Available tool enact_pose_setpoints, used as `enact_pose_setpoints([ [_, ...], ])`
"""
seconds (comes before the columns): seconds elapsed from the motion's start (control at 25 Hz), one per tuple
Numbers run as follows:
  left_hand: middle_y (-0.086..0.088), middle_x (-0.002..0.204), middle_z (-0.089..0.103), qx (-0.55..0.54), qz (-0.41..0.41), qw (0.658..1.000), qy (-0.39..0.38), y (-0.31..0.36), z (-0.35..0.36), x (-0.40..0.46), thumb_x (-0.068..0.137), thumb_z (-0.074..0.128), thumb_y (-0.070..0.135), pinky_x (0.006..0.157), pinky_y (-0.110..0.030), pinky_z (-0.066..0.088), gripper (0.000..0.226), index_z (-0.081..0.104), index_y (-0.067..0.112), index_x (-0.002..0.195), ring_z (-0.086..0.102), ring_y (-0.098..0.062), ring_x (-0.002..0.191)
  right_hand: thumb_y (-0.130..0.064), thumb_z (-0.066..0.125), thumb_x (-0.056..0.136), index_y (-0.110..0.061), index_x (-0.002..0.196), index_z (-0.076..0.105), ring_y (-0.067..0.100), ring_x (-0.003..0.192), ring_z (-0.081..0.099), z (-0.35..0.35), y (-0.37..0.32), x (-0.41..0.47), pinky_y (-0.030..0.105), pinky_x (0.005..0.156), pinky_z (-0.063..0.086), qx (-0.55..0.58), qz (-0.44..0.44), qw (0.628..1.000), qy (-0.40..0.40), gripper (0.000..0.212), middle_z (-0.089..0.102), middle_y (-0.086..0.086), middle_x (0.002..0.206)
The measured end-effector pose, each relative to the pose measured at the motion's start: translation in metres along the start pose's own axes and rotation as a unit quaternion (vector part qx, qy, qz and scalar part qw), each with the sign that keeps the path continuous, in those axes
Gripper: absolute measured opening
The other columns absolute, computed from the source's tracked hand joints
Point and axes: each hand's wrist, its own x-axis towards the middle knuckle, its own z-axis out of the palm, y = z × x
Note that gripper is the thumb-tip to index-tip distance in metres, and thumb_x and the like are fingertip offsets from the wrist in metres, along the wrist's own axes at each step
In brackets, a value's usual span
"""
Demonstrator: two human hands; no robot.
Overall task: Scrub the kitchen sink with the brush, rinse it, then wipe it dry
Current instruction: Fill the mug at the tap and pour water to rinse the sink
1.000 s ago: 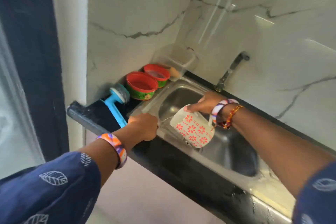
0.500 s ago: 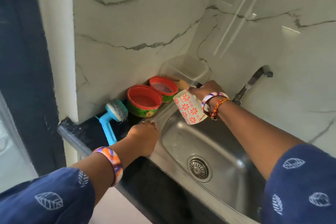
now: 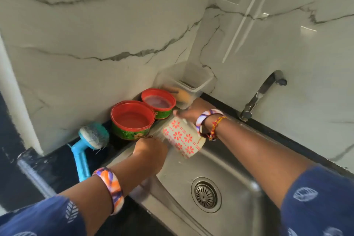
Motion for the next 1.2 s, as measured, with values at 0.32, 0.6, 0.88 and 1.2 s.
enact_pose_setpoints([
  [0.32,-0.004,0.130,0.055,0.024,-0.017,1.000,-0.006,0.013,-0.018,0.029,0.093,0.046,0.012,0.088,-0.031,0.047,0.036,0.054,0.012,0.128,0.056,-0.023,0.119,-0.046,0.061,0.084,-0.008,0.104,0.066,0.030,0.096,0.061,-0.041,0.084,0.037,0.038,0.088,0.049,0.112,0.176,0.975,0.072,0.044,0.065,0.013,0.104],
  [0.6,-0.008,0.100,0.072,-0.147,0.063,0.970,-0.181,0.020,-0.088,0.096,0.097,0.045,0.037,0.063,-0.023,0.048,0.037,0.060,0.007,0.082,0.061,-0.014,0.062,-0.042,0.075,0.073,-0.003,0.107,0.066,0.022,0.082,0.056,-0.038,0.147,-0.051,0.029,0.073,0.041,0.404,0.278,0.855,0.165,0.052,0.061,0.008,0.099],
  [0.88,-0.009,0.082,0.070,-0.320,0.112,0.939,0.063,0.090,-0.156,0.213,0.092,0.043,0.056,0.077,-0.032,0.054,0.054,0.062,0.007,0.082,0.065,-0.021,0.070,-0.025,0.070,0.079,-0.004,0.081,0.068,0.018,0.064,0.054,-0.012,0.182,-0.060,0.026,0.058,0.039,0.551,0.353,0.732,0.191,0.021,0.062,0.010,0.073],
  [1.2,-0.010,0.060,0.063,-0.652,0.046,0.757,-0.008,0.155,-0.146,0.278,0.091,0.061,0.015,0.042,-0.019,0.051,0.020,0.063,-0.004,0.086,0.059,-0.011,0.038,-0.035,0.068,0.077,-0.018,0.054,0.060,0.012,0.063,0.054,-0.012,0.201,-0.030,0.025,0.063,0.042,0.415,0.354,0.803,0.241,0.030,0.059,-0.002,0.060],
])
